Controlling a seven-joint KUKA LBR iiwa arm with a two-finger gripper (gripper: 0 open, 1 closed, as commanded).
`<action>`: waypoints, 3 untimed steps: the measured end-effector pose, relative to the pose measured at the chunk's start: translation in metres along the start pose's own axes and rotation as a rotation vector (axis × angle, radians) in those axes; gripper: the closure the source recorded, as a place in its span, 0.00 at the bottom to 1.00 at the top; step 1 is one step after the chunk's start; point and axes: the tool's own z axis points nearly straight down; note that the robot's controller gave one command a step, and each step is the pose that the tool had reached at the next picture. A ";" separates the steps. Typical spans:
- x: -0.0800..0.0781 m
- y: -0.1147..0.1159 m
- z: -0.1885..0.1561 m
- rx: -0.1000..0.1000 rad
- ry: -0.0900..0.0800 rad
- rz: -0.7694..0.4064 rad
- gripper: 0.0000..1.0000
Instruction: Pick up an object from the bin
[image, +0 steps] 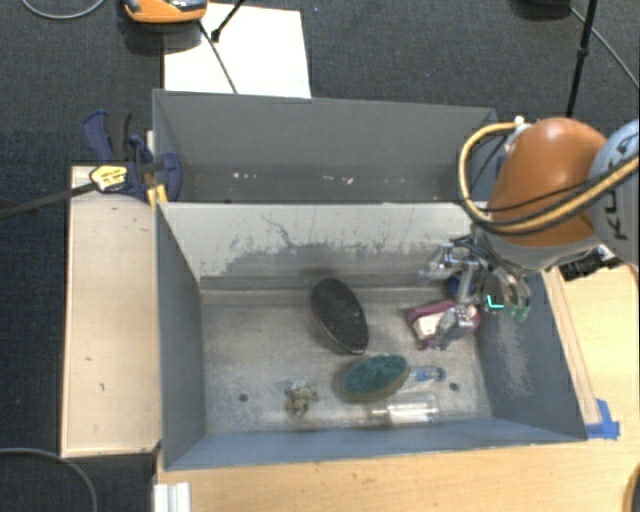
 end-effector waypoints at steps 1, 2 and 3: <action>-0.009 -0.014 0.108 -0.001 -0.015 0.170 0.00; -0.032 -0.050 0.108 -0.003 -0.006 0.161 0.00; -0.036 -0.051 0.105 0.000 -0.024 0.159 1.00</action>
Offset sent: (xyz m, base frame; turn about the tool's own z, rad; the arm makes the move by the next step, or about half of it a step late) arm 0.0050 -0.0137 -0.1100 0.1690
